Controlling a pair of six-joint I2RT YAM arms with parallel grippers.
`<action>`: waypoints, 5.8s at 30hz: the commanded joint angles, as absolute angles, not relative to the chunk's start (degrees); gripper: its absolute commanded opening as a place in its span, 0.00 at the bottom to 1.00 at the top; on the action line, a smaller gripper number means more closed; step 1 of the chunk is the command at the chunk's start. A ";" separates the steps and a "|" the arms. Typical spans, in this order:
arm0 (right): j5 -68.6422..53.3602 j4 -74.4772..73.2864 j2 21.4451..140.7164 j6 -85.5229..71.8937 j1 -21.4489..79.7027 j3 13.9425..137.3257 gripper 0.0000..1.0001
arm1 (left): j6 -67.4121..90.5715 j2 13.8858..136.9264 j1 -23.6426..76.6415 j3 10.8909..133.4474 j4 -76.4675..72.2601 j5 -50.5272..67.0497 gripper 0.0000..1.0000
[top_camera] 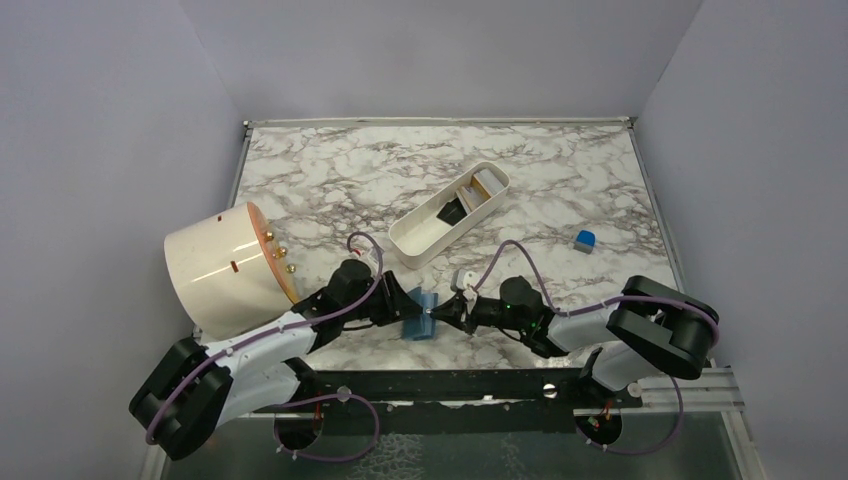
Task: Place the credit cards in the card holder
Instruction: Close the card holder at the center of the board.
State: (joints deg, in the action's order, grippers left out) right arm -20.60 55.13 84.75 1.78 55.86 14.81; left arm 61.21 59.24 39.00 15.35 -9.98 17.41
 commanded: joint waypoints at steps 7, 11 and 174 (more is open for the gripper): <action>-22.85 57.03 85.65 4.20 55.89 13.78 0.01 | 56.08 57.37 39.02 19.90 -0.75 12.16 0.48; -23.08 55.00 84.82 4.98 55.89 14.12 0.01 | 55.21 57.46 39.08 21.17 -0.29 14.23 0.52; 9.91 7.88 78.66 -59.00 64.42 29.51 0.25 | 62.37 67.63 49.78 13.03 -9.69 7.05 0.10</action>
